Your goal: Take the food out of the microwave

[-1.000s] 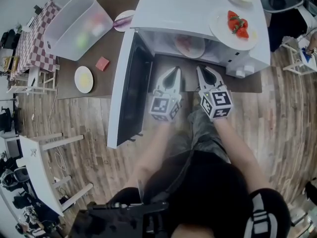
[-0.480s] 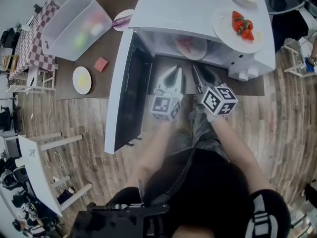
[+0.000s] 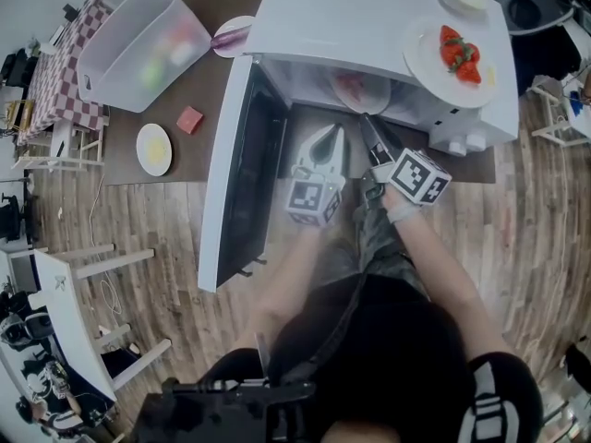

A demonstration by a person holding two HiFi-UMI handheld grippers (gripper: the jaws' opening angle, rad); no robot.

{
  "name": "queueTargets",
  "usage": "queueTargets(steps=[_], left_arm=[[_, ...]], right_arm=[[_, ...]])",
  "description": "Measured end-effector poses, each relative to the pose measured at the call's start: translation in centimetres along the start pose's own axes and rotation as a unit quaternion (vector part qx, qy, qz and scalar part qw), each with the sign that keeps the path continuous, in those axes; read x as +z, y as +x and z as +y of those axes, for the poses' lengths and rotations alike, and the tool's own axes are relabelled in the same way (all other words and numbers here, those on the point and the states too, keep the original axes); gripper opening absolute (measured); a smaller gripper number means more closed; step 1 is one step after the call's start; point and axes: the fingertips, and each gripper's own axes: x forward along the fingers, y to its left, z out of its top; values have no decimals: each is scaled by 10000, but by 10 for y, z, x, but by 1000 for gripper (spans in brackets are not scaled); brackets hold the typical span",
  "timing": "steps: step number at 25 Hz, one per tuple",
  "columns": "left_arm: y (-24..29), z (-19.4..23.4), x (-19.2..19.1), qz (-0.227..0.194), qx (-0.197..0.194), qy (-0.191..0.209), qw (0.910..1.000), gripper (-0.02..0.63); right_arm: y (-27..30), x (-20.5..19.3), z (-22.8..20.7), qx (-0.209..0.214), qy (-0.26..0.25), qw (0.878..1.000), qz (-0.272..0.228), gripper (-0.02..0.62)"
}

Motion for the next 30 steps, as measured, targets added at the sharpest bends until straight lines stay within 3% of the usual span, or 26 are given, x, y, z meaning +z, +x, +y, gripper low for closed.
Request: queueTargets(steps=[13, 15, 27, 30], left_arm=[[1, -3, -3, 137, -79, 54, 9999, 2], [1, -3, -1, 165, -77, 74, 9998, 2], [6, 1, 4, 148, 3, -209, 9997, 2], [11, -2, 7, 202, -38, -326, 9993, 64]], right_arm=[[13, 11, -14, -50, 1707, 9847, -353, 121], [14, 10, -16, -113, 1862, 9816, -397, 78], [7, 12, -16, -47, 2165, 9748, -535, 21], [4, 11, -15, -4, 2236, 9732, -546, 18]])
